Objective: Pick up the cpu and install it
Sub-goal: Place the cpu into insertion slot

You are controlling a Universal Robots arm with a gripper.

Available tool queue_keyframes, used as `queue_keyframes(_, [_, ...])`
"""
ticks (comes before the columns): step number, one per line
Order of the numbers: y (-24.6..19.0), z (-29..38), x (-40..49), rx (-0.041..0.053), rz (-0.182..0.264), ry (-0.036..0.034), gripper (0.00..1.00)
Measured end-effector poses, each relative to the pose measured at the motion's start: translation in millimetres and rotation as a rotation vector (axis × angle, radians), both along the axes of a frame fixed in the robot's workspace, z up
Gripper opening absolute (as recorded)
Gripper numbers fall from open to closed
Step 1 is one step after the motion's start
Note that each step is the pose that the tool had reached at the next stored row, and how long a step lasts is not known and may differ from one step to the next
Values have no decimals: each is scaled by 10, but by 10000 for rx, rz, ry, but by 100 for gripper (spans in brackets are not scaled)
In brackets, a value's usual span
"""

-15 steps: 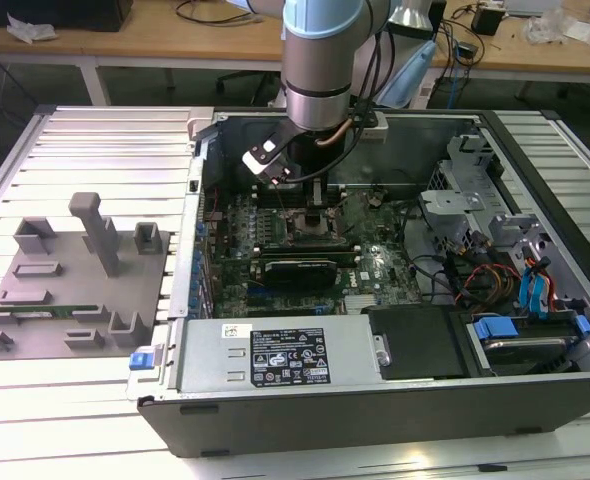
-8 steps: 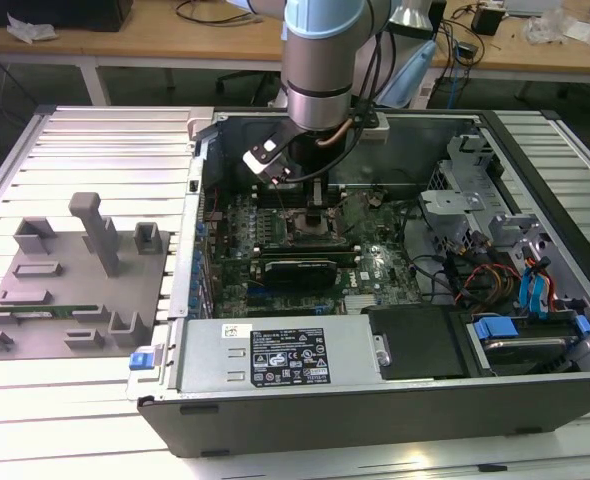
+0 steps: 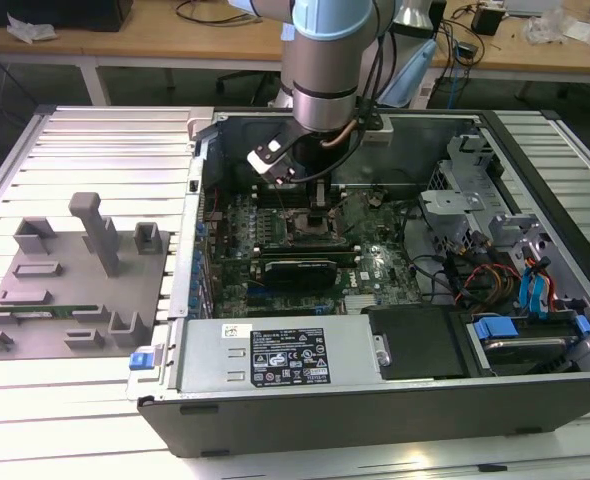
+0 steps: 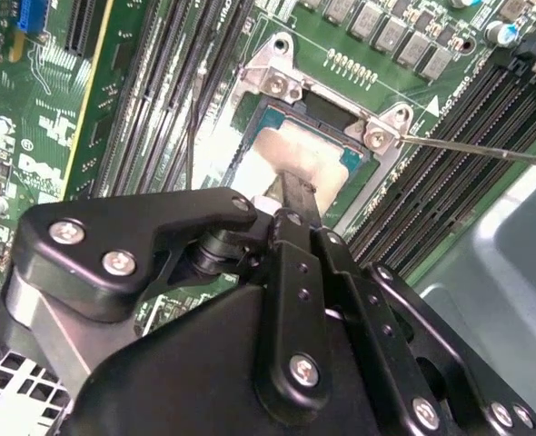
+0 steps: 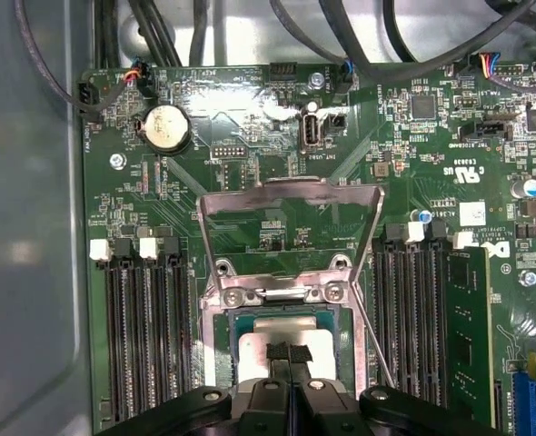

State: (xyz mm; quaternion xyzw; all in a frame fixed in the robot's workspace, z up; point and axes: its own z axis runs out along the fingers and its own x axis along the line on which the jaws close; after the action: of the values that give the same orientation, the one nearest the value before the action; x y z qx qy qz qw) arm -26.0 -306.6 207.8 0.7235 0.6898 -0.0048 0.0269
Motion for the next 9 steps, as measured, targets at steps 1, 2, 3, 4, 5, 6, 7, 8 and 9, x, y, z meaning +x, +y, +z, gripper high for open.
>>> queue_keyframes(1, [0,-1,-5,0,1,-1,11])
queue_keyframes(2, [1,-2,-18,1,3,-10,11])
queue_keyframes(3, [1,-3,-28,3,3,-16,11])
queue_keyframes(4, [0,-4,-30,3,3,-18,11])
queue_keyframes(5, [0,-8,-30,3,0,-18,11])
queue_keyframes(6, [0,-15,-30,2,-6,-18,11])
queue_keyframes(7, [0,-20,-30,0,-20,-16,11])
queue_keyframes(8, [0,-20,-31,-2,-31,-15,11])
queue_keyframes(9, [0,-20,-31,-1,-33,-16,11])
